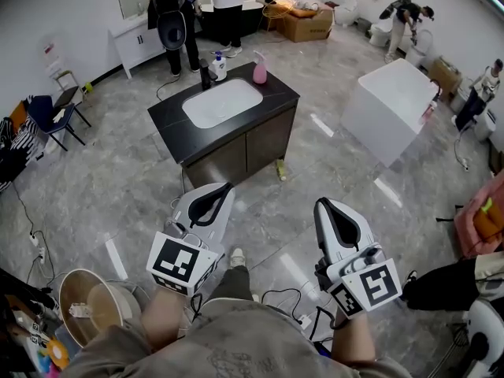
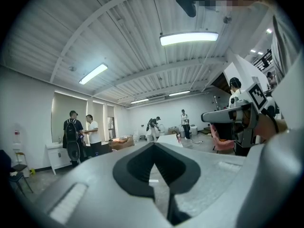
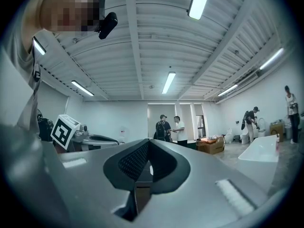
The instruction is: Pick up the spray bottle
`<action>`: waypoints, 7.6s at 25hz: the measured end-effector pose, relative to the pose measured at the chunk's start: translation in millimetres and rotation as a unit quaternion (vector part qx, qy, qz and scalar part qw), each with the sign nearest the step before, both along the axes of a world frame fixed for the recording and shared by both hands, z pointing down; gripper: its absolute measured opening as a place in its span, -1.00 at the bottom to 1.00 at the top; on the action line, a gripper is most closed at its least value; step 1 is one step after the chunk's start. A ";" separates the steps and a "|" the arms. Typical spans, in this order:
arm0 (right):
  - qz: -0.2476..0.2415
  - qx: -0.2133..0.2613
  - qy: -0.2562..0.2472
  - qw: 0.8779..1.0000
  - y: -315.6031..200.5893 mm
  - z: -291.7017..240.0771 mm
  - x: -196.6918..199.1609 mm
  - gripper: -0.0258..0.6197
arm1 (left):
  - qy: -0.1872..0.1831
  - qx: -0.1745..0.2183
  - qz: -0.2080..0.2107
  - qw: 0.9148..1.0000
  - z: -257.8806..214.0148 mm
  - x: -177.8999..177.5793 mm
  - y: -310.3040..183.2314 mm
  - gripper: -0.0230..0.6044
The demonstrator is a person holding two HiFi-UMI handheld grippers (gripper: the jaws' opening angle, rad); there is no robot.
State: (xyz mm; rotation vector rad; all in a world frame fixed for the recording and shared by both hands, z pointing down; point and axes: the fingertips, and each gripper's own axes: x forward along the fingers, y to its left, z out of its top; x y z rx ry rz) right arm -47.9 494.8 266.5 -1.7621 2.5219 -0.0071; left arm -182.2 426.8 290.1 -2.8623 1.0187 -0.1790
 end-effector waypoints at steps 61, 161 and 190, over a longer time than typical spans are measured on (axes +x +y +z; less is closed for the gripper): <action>-0.037 -0.049 0.023 0.998 -574.4 29.1 173.4 -0.83 | -0.037 -0.009 -0.051 0.998 25.2 162.0 -557.0 -0.93; -0.045 -0.225 0.024 0.973 -839.0 210.7 218.5 -0.83 | -0.078 -0.151 -0.028 0.985 278.1 286.6 -888.3 -0.23; -0.056 -0.063 0.062 0.994 -719.0 34.4 210.5 -0.83 | -0.048 -0.022 -0.046 0.998 51.7 195.6 -721.1 -0.23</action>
